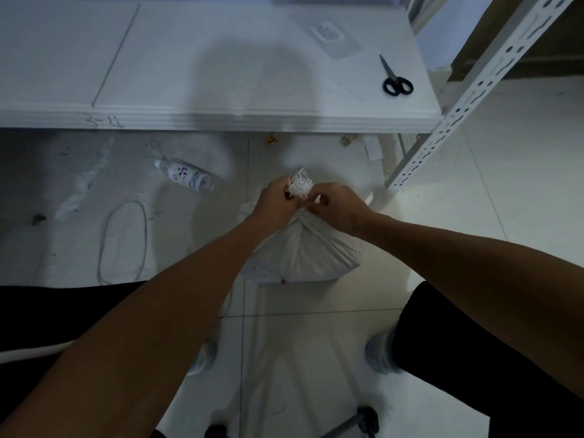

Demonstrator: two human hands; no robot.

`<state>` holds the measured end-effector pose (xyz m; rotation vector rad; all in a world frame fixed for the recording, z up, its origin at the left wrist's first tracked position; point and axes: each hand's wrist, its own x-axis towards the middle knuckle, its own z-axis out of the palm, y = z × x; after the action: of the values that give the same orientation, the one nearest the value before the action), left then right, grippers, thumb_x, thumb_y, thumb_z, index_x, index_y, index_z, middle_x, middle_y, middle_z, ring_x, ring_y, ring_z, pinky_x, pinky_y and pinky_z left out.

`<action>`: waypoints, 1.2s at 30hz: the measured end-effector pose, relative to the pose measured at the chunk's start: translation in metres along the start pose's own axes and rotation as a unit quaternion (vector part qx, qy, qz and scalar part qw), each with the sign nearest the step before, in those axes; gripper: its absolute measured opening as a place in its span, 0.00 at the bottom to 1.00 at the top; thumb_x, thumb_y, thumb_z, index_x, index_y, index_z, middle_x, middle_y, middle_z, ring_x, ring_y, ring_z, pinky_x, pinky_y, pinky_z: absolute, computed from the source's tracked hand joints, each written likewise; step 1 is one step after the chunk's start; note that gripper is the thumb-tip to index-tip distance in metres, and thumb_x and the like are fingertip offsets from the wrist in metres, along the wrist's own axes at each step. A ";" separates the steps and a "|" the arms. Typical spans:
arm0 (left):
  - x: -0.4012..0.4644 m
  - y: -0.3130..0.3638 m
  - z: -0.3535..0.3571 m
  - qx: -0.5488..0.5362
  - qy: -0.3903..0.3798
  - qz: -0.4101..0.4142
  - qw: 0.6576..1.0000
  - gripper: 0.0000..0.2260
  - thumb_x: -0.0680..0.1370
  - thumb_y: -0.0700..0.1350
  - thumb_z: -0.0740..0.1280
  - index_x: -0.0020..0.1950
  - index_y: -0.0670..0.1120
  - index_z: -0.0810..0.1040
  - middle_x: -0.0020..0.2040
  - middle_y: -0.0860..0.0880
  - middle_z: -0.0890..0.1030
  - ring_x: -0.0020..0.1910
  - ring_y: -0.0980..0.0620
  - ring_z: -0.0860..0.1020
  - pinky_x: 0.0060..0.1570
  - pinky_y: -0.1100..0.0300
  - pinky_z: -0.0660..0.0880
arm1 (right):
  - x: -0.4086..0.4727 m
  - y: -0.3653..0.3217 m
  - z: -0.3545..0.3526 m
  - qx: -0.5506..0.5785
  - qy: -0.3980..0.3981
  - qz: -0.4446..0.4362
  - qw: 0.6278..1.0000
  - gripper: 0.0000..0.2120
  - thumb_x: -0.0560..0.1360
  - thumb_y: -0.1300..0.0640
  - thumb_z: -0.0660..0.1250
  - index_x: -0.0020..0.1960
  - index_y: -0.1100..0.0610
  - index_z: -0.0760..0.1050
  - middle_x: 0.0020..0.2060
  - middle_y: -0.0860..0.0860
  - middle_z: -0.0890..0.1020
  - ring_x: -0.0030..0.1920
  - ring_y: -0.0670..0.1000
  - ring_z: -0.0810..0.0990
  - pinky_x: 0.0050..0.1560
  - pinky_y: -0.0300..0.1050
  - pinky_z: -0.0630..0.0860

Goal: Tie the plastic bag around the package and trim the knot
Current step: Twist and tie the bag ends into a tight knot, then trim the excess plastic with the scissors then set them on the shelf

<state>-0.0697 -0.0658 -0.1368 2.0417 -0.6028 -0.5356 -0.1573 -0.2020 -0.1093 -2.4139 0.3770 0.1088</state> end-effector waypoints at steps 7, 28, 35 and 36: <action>-0.005 0.001 0.003 0.063 0.001 0.032 0.998 0.06 0.77 0.43 0.68 0.48 0.43 0.74 0.41 0.48 0.79 0.35 0.58 0.74 0.31 0.72 0.65 | -0.002 -0.002 0.011 -0.003 -0.020 0.014 1.000 0.09 0.78 0.59 0.62 0.52 0.60 0.80 0.48 0.55 0.83 0.46 0.55 0.80 0.47 0.47 0.73; 0.010 -0.024 0.006 -0.132 0.024 -0.062 0.989 0.15 0.65 0.41 0.80 0.49 0.41 0.83 0.47 0.43 0.86 0.44 0.48 0.83 0.52 0.49 0.79 | 0.036 0.017 -0.059 -0.179 0.231 -0.128 0.948 0.07 0.75 0.60 0.64 0.50 0.60 0.79 0.47 0.59 0.77 0.47 0.60 0.75 0.47 0.54 0.75; 0.011 -0.027 0.009 -0.198 0.017 -0.091 0.976 0.13 0.68 0.33 0.76 0.50 0.41 0.82 0.44 0.47 0.86 0.42 0.52 0.83 0.42 0.64 0.79 | 0.099 0.057 -0.156 -0.138 0.311 0.155 0.927 0.15 0.80 0.57 0.57 0.54 0.66 0.77 0.53 0.63 0.79 0.52 0.63 0.79 0.55 0.54 0.76; 0.012 -0.028 0.010 -0.204 0.014 -0.086 0.975 0.12 0.68 0.33 0.76 0.49 0.43 0.82 0.42 0.51 0.86 0.41 0.54 0.83 0.40 0.67 0.78 | 0.107 0.063 -0.161 -0.142 0.304 0.177 0.925 0.15 0.80 0.57 0.57 0.53 0.66 0.77 0.53 0.63 0.79 0.53 0.63 0.79 0.54 0.53 0.75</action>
<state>-0.0606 -0.0666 -0.1671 1.7123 -0.2694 -0.6723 -0.0770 -0.3769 -0.0445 -2.5948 1.1494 -0.4716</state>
